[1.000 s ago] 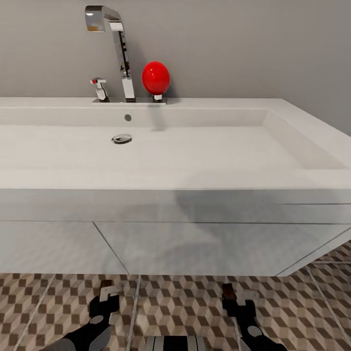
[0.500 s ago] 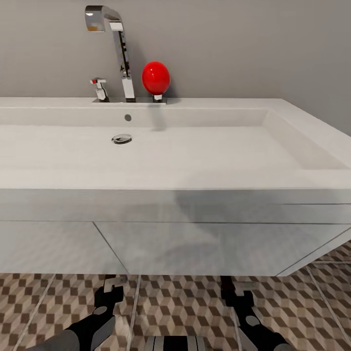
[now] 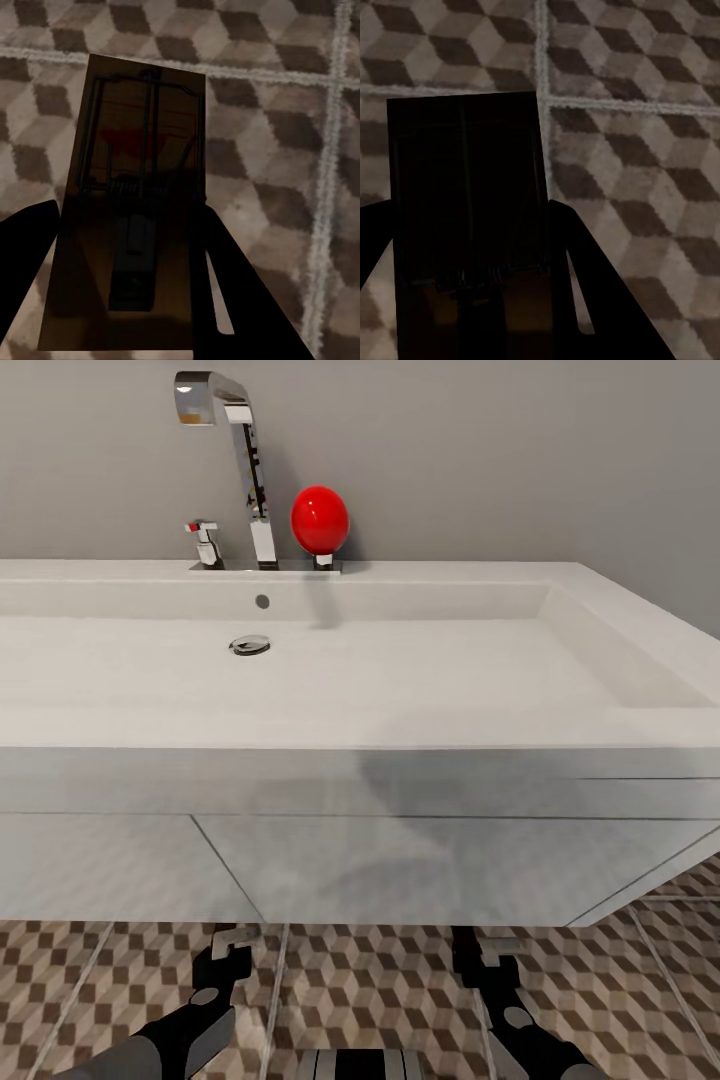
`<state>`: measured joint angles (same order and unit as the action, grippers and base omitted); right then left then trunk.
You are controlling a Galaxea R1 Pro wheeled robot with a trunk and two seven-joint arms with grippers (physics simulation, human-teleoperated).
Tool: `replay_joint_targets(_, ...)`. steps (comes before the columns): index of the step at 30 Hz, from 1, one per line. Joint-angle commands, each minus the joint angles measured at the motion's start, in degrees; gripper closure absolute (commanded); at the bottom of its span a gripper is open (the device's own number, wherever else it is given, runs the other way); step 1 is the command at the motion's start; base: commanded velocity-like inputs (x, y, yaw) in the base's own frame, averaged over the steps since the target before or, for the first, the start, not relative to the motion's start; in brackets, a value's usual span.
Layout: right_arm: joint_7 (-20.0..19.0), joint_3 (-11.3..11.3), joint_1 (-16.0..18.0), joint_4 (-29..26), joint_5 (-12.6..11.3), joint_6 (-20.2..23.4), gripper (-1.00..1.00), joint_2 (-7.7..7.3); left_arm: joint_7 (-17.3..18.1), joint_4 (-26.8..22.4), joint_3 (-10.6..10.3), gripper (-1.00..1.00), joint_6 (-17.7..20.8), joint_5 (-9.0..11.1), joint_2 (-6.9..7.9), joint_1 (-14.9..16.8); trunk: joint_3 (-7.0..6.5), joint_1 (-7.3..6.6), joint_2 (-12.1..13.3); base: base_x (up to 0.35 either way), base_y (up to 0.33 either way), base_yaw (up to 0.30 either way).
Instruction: Take the four mousetraps from the cabinet in the bathroom and place them on the bathroom floor. Make sure all four end up on the same floor surface, and ensure that at least two of them are either under or directly next to the same bathroom sink.
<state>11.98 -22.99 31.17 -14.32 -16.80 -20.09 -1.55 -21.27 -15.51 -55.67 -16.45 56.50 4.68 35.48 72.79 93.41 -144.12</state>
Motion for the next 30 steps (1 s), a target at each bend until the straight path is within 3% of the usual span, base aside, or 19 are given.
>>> replay_joint_targets(1, 0.1, -0.5, 0.0, 0.0, -0.7, -0.2, 1.00, -0.03, -0.3, -0.1, -0.5, 1.00, -0.2, 0.5, 0.06, 0.0, 0.04, -0.01, 0.0, 0.000, 0.000, 0.000)
replay_joint_targets(30, 0.3, -0.5, 0.3, -2.5, -1.0, -0.2, 1.00, -0.03, -0.3, 0.0, -0.4, 1.00, -0.5, 0.5, 0.04, 0.0, 0.04, -0.01, 0.0, 0.000, 0.000, 0.000)
